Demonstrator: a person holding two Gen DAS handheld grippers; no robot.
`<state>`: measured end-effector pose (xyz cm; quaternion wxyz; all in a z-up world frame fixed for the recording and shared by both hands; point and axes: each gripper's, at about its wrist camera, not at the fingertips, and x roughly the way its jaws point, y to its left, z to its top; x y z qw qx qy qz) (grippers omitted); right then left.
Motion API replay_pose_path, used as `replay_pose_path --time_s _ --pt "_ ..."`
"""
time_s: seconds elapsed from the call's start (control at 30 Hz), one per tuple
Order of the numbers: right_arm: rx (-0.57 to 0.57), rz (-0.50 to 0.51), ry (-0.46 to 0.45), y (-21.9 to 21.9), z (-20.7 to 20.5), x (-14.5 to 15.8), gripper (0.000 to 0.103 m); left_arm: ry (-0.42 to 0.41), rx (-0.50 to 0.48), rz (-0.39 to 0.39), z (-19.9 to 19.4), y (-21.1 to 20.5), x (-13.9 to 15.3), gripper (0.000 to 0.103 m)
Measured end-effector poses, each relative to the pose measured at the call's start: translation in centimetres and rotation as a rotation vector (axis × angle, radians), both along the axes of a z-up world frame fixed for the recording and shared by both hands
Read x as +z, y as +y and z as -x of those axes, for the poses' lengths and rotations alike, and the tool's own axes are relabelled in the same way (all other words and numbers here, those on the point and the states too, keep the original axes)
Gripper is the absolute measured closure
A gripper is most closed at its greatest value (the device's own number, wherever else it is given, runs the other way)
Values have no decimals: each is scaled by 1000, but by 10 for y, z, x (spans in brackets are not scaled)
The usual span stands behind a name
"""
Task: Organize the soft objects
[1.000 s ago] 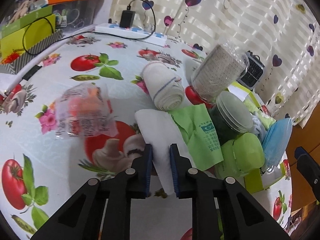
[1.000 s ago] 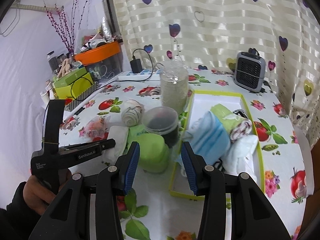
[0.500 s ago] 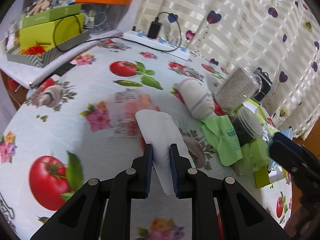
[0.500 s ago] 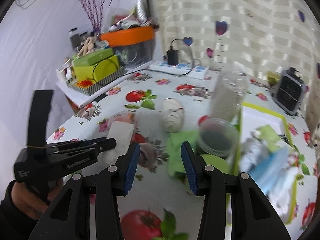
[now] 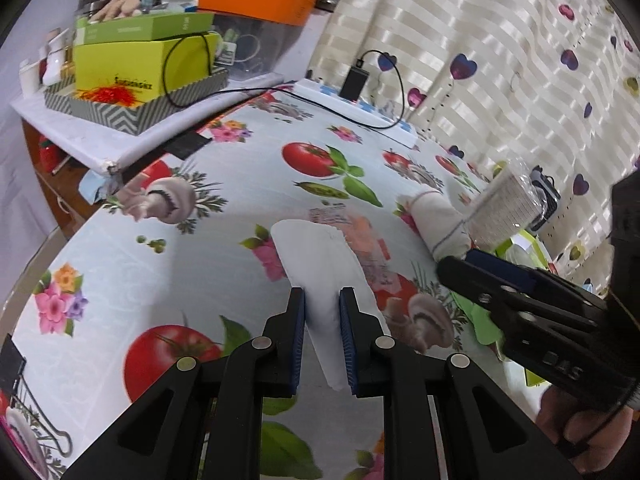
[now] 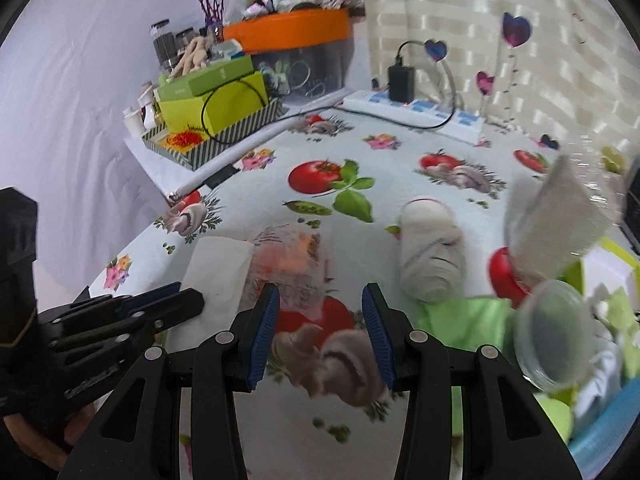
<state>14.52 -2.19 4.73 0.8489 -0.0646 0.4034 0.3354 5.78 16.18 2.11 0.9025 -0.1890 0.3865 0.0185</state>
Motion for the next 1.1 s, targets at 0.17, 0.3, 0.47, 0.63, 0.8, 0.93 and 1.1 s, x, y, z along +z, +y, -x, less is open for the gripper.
replay_pose_path --time_s 0.17,0.3,0.47,0.63,0.8,0.93,1.1 --pt "29 3 51 25 -12 -16 59 -3 25 4 3 15 0 87" --pt "35 10 84 38 -21 -26 59 -2 43 4 5 25 -1 87" --pt "30 18 97 48 -28 -32 56 3 45 3 5 30 -5 87" --pt "25 28 104 52 -34 -36 52 11 45 6 4 31 -9 87" --pt "38 33 95 58 -35 -39 52 20 47 8 2 33 -13 87" --pt "52 37 72 63 -31 -38 77 25 46 8 0 34 -14 87" --pt "59 43 42 62 -25 -35 78 24 45 8 0 34 -14 87"
